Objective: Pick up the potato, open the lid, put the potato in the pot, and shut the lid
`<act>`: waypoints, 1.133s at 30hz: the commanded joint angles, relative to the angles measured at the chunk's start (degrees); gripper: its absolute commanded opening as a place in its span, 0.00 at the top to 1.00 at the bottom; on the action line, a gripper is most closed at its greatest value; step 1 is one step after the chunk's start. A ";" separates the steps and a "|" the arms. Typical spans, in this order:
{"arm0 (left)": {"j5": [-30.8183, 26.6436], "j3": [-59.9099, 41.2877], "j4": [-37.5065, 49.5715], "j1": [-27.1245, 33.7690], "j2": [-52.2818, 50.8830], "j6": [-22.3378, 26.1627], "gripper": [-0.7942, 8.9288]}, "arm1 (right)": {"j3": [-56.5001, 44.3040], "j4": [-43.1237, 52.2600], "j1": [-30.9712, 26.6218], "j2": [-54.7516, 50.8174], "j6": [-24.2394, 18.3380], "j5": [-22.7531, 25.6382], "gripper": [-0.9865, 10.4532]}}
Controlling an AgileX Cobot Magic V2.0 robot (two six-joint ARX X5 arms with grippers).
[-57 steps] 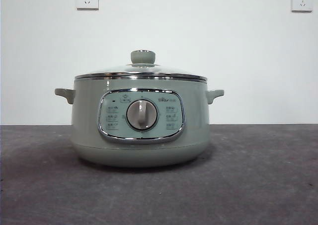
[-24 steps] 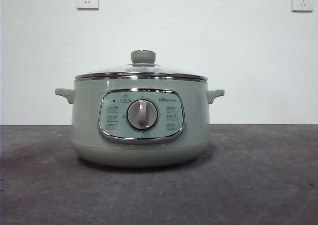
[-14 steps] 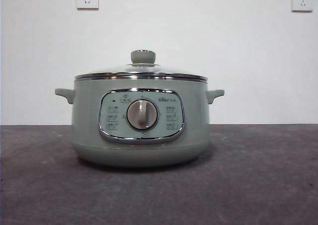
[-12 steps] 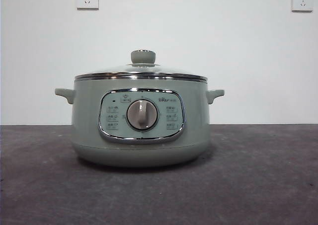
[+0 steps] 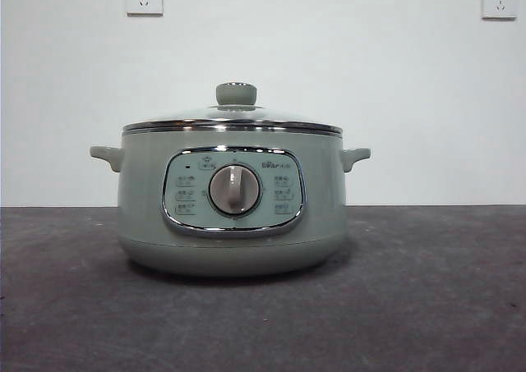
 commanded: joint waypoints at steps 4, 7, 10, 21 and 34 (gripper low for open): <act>-0.35 -0.61 0.81 0.22 -0.11 -0.50 0.92 | -0.35 -1.42 0.04 0.85 -0.11 0.02 0.91; -0.33 -0.61 0.81 0.22 0.42 -0.50 0.92 | -0.35 -1.42 0.04 1.20 -0.11 0.02 0.91; -0.33 -0.61 0.81 0.22 0.83 -0.50 0.92 | -0.35 -1.42 0.04 1.53 -0.11 0.02 0.91; -0.33 -0.61 0.81 0.22 1.73 -0.50 0.92 | -0.35 -1.42 0.04 2.32 -1.22 0.13 0.91; -0.33 -0.61 0.81 0.22 2.84 -0.50 0.92 | -7.43 6.67 -17.44 -6.21 -8.17 3.85 0.91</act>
